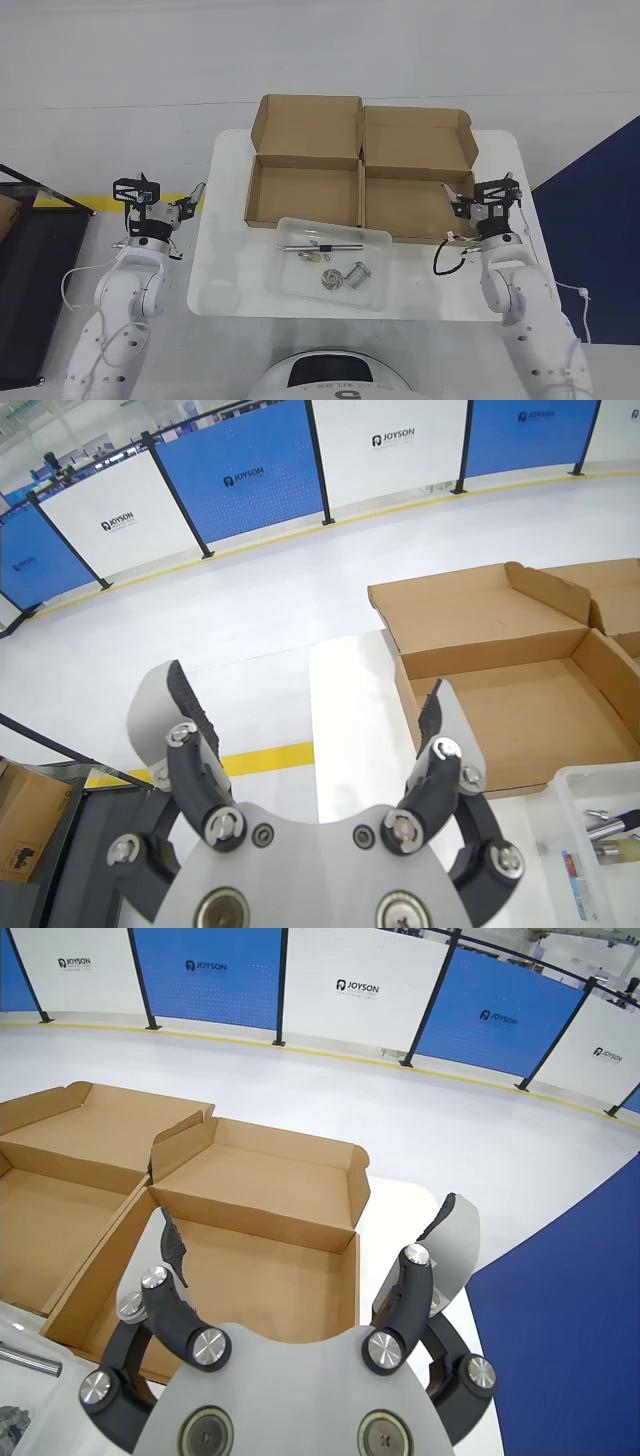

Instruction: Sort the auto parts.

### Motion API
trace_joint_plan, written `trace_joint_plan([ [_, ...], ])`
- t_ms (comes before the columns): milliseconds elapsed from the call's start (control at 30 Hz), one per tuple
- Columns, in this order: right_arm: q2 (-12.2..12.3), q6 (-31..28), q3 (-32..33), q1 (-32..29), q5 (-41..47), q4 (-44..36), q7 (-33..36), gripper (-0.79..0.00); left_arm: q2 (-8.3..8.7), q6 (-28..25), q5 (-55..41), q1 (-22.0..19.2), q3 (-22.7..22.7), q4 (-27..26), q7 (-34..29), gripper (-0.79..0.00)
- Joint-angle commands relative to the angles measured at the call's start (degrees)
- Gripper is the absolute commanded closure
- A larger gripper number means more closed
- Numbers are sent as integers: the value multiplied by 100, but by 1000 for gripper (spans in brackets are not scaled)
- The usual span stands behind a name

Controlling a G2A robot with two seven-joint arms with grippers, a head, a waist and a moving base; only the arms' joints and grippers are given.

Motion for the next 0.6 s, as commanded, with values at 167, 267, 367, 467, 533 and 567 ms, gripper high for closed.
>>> trace_joint_plan([
  [167,27,-1097,-522,365,-546,-23,699,-785,0,0,0,0,0,0,0,-785],
  [267,25,-1154,-620,431,-662,-26,884,-785,0,0,0,0,0,0,0,-785],
  [367,25,-1154,-620,431,-662,-26,884,-785,0,0,0,0,0,0,0,-785],
  [467,25,-1154,-620,431,-662,-26,884,-785,0,0,0,0,0,0,0,-785],
  [533,25,-1154,-620,431,-662,-26,884,-785,0,0,0,0,0,0,0,-785],
  [567,26,-1212,-647,424,-677,-26,898,-785,0,0,0,0,0,0,0,-785],
])
